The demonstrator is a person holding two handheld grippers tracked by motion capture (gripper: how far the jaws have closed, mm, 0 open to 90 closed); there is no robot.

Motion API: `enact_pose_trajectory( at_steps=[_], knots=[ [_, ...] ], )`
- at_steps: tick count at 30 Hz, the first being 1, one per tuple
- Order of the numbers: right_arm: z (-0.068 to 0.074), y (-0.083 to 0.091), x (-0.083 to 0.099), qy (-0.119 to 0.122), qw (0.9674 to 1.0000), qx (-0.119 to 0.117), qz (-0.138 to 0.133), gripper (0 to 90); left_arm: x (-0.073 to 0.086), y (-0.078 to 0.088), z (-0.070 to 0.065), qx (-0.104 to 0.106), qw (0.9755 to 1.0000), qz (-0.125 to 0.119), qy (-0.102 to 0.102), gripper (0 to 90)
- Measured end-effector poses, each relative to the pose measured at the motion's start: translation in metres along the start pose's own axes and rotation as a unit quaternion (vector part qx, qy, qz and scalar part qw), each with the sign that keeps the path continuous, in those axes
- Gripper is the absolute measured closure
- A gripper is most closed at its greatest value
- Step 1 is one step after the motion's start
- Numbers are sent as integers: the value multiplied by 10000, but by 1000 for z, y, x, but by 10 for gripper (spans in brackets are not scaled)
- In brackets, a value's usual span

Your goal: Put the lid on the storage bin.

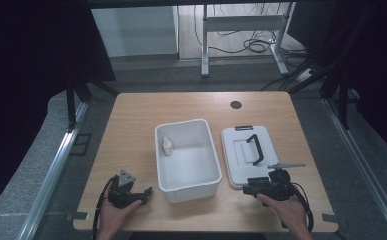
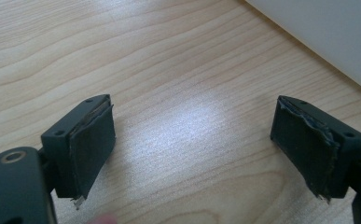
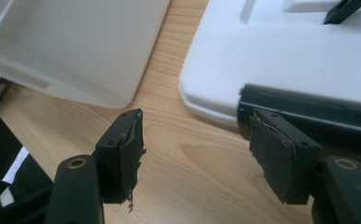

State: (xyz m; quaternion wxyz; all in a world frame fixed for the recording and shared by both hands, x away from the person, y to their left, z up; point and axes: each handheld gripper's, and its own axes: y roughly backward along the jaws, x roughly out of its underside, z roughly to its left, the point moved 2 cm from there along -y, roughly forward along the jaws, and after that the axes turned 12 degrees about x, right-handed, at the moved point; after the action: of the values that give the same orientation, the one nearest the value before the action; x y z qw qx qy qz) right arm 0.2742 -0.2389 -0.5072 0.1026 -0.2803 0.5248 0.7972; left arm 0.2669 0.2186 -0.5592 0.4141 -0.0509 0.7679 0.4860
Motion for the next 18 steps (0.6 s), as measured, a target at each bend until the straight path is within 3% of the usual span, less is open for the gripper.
enact_pose_trajectory(
  at_steps=[9, 18],
  knots=[
    [-3, 5, -5, 128, 9998, 152, -35, 352, 2, 2, -1, 3, 10000, -1, -12, 141],
    [-5, 2, -4, 103, 9997, 216, 38, 360, 2, 2, -1, 5, 10000, -1, -11, 139]
  ],
)
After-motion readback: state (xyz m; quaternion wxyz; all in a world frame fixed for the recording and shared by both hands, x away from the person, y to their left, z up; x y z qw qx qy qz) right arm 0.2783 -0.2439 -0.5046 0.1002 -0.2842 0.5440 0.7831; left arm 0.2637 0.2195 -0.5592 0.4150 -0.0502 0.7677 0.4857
